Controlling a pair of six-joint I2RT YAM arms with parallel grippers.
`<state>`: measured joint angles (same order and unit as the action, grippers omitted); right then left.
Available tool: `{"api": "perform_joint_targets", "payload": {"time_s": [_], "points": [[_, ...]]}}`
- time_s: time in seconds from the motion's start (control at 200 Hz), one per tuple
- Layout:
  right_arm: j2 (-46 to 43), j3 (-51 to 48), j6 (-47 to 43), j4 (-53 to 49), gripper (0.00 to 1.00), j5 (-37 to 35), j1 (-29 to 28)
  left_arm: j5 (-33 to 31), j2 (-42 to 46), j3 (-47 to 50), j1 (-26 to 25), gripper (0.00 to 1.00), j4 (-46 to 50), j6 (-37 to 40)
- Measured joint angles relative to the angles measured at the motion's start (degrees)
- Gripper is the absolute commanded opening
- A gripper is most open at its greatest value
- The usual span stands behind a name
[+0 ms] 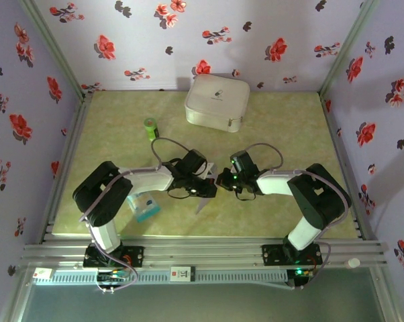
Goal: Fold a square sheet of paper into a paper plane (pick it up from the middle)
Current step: Fold the wing for the fifth time at the center of the table.
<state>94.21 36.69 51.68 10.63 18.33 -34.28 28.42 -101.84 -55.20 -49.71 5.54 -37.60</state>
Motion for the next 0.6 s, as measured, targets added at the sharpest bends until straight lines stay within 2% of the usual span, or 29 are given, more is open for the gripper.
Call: {"api": "perform_joint_targets", "payload": {"time_s": [0.4, 0.6], "points": [[0.0, -0.1, 0.0, 0.2, 0.00, 0.0, 0.0, -2.4, -1.1, 3.2, -0.2, 0.02, 0.0, 0.2], [0.1, -0.1, 0.0, 0.2, 0.00, 0.0, 0.0, -2.9, 0.4, 7.0, -0.3, 0.02, -4.7, 0.0]]}}
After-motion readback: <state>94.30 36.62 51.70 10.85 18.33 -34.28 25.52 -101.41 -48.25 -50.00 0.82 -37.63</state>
